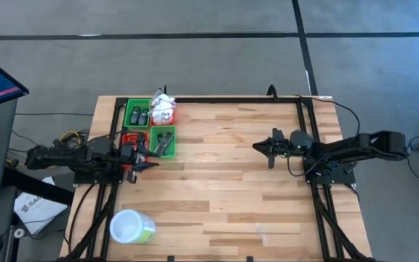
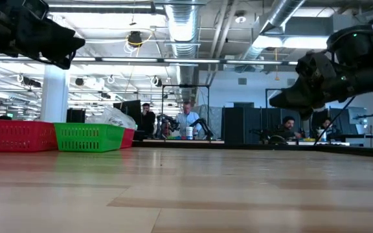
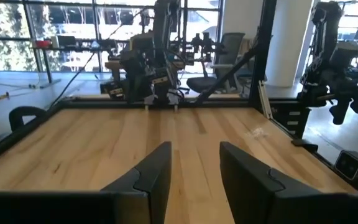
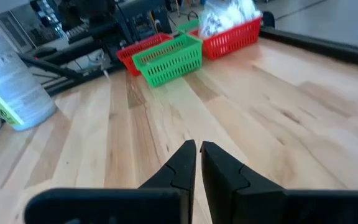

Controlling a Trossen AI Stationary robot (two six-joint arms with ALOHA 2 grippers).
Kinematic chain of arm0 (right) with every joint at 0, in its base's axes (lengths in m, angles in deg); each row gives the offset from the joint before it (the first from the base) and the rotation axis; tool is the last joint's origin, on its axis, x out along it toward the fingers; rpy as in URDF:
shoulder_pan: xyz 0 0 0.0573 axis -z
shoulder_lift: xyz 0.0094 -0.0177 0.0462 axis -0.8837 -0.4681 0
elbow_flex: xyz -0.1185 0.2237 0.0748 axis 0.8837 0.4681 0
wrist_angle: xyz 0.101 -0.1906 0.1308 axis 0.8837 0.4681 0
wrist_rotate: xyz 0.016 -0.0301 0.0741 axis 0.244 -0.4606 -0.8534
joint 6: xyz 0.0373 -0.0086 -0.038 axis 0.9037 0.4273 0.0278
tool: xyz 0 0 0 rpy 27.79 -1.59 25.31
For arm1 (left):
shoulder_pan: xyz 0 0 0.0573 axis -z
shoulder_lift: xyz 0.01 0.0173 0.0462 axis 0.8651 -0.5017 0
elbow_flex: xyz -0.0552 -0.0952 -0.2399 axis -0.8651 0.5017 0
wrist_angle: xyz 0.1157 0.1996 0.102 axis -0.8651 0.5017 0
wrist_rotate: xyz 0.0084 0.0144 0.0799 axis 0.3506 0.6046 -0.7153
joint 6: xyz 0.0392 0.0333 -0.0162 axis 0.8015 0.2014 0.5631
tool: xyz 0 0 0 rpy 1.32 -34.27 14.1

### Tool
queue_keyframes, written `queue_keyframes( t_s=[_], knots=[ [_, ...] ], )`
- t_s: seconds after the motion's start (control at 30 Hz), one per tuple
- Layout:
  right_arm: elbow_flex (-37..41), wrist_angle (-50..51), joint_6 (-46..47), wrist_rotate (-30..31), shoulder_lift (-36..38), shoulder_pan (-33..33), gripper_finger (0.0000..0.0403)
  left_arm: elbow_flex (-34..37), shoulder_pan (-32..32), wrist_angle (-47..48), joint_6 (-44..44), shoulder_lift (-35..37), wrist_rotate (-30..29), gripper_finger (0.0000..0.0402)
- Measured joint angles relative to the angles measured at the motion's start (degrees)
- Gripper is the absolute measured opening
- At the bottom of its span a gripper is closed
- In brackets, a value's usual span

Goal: Pick & Place Travel size toiletries
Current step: Return to Home Position

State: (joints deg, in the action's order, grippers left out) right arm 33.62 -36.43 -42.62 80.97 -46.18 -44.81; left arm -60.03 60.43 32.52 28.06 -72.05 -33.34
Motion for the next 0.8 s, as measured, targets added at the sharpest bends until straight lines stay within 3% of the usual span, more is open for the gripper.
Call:
queue_keyframes(
  t_s=[0.8],
  knots=[
    [-1.3, 0.14, 0.02, 0.0, -17.19, 0.0, 0.0024, 0.0, 0.02, -0.93, -0.02, -9.75, 0.02, 0.0127]
  ],
)
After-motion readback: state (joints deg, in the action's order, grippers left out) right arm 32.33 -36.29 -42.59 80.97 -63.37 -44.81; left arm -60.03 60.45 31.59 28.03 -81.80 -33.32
